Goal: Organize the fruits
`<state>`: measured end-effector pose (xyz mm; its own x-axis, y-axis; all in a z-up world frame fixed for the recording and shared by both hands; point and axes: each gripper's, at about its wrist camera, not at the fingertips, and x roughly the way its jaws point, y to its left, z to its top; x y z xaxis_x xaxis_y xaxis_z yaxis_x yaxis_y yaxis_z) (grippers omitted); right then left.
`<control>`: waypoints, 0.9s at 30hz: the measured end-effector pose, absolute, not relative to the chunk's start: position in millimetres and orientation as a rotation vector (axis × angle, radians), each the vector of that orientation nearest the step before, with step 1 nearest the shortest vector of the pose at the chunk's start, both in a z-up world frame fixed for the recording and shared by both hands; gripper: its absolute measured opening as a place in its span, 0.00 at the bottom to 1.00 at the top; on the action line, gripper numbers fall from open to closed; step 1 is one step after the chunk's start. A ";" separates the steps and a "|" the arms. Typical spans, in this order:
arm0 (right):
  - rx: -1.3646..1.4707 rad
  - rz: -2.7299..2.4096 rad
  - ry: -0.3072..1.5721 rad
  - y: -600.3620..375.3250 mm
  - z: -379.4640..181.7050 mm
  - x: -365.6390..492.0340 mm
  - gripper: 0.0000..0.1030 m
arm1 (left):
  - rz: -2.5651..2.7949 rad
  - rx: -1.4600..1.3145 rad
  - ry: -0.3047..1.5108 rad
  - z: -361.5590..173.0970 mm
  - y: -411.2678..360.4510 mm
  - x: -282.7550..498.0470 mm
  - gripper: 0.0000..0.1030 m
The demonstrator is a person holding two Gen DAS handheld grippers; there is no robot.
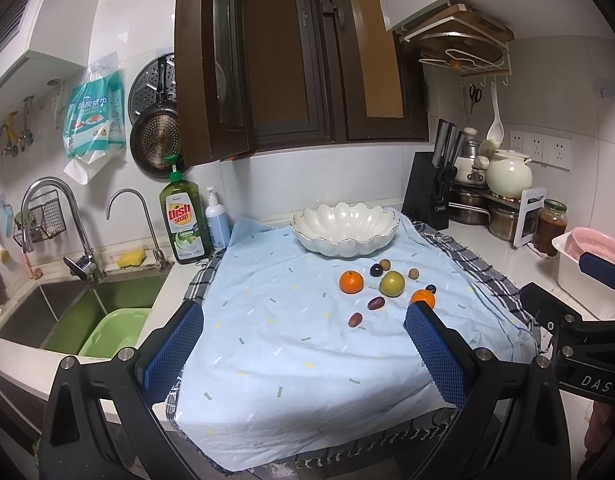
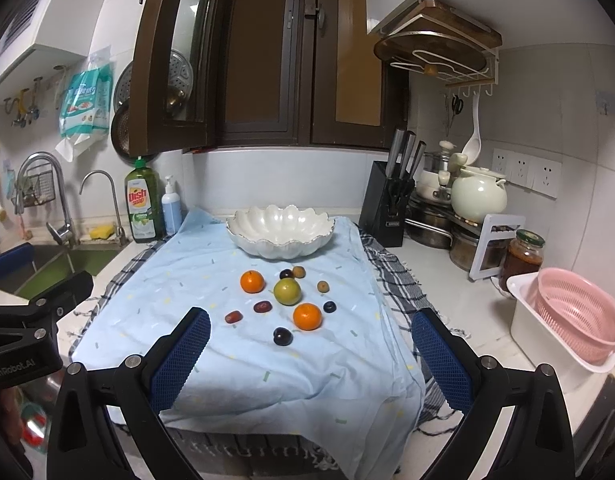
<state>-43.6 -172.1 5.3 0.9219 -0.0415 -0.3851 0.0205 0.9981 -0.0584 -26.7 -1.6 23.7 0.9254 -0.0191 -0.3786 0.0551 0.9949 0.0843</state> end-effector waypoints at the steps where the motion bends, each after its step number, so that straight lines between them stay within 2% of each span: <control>1: -0.053 -0.032 0.396 -172.1 5.3 -43.6 0.99 | -0.040 0.094 0.387 24.4 -1.6 -26.6 1.00; 15: -0.057 -0.034 0.402 -171.4 7.9 -37.4 0.99 | -0.049 0.098 0.399 20.7 -3.4 -22.0 1.00; 27: -0.072 -0.046 0.432 -158.9 -12.5 -7.0 0.98 | -0.090 0.116 0.445 3.1 4.7 17.3 1.00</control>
